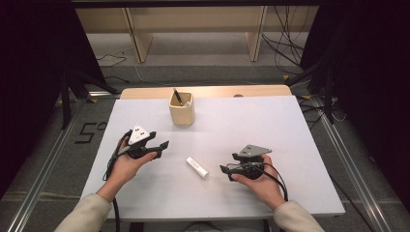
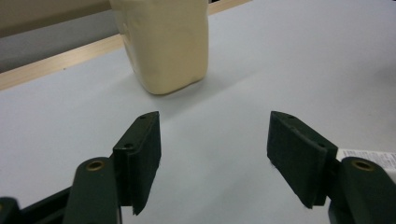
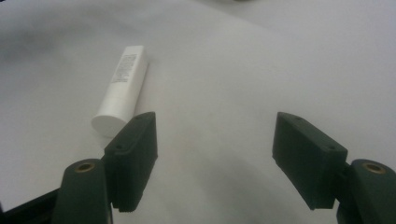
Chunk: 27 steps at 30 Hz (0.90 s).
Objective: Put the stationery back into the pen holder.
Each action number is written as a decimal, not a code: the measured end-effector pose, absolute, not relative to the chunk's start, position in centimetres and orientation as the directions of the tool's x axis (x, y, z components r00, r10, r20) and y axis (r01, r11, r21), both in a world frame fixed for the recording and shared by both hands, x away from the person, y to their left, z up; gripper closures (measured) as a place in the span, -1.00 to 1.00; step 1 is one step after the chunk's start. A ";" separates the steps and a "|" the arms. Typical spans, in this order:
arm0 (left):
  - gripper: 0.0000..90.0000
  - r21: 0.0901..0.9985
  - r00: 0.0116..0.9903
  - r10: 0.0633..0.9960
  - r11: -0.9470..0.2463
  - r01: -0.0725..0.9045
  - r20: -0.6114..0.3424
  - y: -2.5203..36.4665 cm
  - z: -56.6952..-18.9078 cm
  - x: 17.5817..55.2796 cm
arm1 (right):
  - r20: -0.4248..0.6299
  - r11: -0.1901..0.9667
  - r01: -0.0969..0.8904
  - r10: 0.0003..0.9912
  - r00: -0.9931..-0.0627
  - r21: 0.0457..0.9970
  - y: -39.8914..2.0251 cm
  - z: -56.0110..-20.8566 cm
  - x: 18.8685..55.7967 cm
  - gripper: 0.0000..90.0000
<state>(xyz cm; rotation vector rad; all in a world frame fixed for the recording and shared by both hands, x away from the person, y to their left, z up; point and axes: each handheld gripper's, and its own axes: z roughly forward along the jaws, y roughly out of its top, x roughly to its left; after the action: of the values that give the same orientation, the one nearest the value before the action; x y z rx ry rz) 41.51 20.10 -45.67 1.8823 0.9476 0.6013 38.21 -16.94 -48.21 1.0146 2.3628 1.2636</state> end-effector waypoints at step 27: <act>-0.29 0.851 0.604 0.796 -0.331 0.409 0.020 20.9 -47.2 38.2 | 0.076 0.419 0.412 0.620 -0.781 0.809 -13.7 -48.8 36.9 -0.26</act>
<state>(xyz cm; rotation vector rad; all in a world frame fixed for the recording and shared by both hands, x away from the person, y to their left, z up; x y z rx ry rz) 38.18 20.95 -47.17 1.9548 0.9572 0.5590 36.92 -13.66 -48.77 0.9050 2.4398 1.2917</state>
